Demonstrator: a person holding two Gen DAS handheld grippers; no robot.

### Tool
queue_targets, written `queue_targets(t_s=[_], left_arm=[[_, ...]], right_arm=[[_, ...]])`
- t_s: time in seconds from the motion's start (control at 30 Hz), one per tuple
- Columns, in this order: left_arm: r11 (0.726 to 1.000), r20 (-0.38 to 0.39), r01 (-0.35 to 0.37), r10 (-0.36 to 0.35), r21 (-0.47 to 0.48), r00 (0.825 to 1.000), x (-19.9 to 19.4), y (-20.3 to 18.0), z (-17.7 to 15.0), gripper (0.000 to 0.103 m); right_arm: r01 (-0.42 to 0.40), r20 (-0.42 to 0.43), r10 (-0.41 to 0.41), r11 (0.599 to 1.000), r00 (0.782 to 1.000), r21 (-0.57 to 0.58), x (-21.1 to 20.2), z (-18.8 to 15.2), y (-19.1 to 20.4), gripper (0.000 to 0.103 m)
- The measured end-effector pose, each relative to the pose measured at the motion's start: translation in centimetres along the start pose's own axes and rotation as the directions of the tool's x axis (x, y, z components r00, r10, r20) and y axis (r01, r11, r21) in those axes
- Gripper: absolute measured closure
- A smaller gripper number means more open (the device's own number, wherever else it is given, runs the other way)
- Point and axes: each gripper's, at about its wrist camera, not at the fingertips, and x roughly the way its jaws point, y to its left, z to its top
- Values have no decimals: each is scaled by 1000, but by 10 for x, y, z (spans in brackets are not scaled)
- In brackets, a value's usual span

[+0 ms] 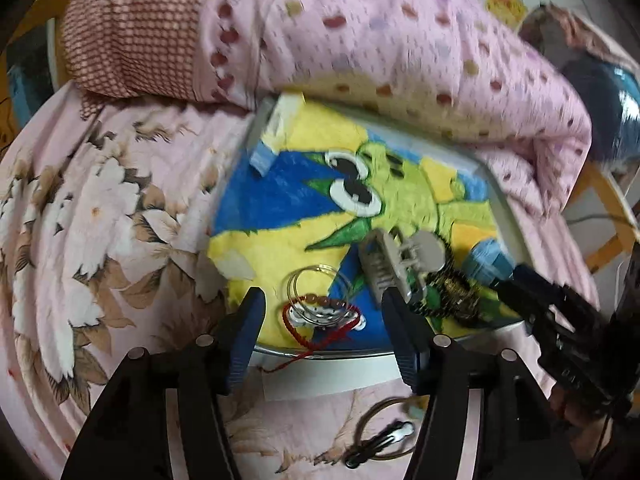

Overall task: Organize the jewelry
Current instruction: 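Open both tools and lift them away from the tray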

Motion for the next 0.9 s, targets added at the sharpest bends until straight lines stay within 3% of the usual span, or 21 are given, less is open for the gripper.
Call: queue_targets(t_s=[0.13, 0.2, 0.23, 0.43, 0.5, 0.63, 0.9], left_arm=[[1000, 44, -27, 27, -11, 999, -21, -3, 1, 43], [999, 78, -43, 43, -3, 996, -33, -8, -1, 22], [999, 104, -48, 49, -5, 993, -41, -9, -2, 18], [997, 197, -75, 73, 1, 978, -79, -22, -12, 15], [996, 230, -88, 83, 11, 970, -92, -27, -18, 2], [992, 340, -117, 99, 35, 935, -122, -40, -34, 2], [988, 411, -123, 75, 92, 909, -164, -54, -65, 2]], right_arm=[[8, 79, -9, 1000, 997, 23, -29, 1, -2, 26], [10, 112, -12, 1000, 994, 25, -43, 3, -1, 25], [10, 124, -13, 1000, 992, 23, -49, 4, 0, 23], [27, 223, -30, 1000, 974, 14, -93, 2, 6, 6], [25, 254, -28, 1000, 967, 16, -109, 0, 8, 0], [21, 289, -23, 1000, 957, 10, -135, -6, 15, 0], [9, 315, -6, 1000, 949, -7, -177, -26, 35, 0]])
